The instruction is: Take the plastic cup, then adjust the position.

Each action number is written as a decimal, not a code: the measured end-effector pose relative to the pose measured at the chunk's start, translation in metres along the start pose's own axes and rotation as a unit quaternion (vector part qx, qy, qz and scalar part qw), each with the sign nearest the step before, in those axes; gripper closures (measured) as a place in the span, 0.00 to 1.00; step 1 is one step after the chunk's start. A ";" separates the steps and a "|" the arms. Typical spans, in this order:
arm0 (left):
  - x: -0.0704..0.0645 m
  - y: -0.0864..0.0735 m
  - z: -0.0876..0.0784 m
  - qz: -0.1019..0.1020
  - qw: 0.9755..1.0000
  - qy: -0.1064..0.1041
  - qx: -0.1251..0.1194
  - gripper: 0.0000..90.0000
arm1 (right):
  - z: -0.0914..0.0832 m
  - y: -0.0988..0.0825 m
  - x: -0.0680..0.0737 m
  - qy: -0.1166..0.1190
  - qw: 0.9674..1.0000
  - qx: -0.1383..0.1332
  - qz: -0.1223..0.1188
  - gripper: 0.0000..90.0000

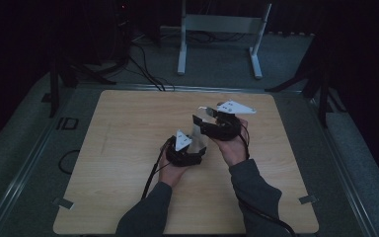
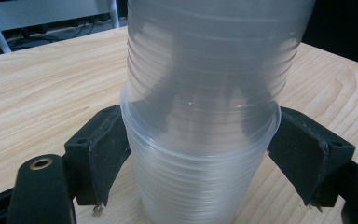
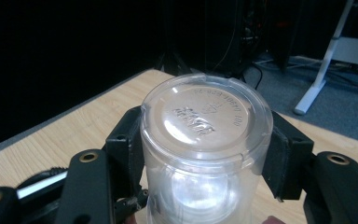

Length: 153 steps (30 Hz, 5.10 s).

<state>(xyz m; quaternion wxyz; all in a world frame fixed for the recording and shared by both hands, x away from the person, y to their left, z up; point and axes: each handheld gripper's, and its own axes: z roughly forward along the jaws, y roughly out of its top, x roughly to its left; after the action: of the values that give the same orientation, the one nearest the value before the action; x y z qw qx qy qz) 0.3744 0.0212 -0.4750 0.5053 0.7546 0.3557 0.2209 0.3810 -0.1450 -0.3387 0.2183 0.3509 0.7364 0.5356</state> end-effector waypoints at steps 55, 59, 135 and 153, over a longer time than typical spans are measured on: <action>-0.005 0.002 -0.027 -0.013 0.999 -0.007 -0.030 0.18 | -0.084 -0.011 -0.059 -0.062 0.995 -0.051 0.056 0.45; -0.006 0.002 -0.027 -0.014 0.999 -0.006 -0.032 0.18 | -0.086 -0.015 -0.062 -0.067 0.995 -0.049 0.059 0.45; -0.042 0.023 -0.061 0.045 0.994 -0.067 -0.073 0.26 | -0.088 -0.087 -0.070 -0.082 0.989 -0.008 0.121 0.45; -0.063 0.042 -0.039 0.069 0.991 -0.104 -0.051 0.26 | -0.092 -0.102 -0.073 -0.081 0.984 -0.017 0.161 0.46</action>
<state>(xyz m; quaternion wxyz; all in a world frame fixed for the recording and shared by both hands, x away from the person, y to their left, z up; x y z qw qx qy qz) 0.3196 -0.0131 -0.4196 0.5607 0.7696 0.2369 0.1930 0.3364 -0.2768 -0.4086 0.1943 0.5028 0.6410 0.5464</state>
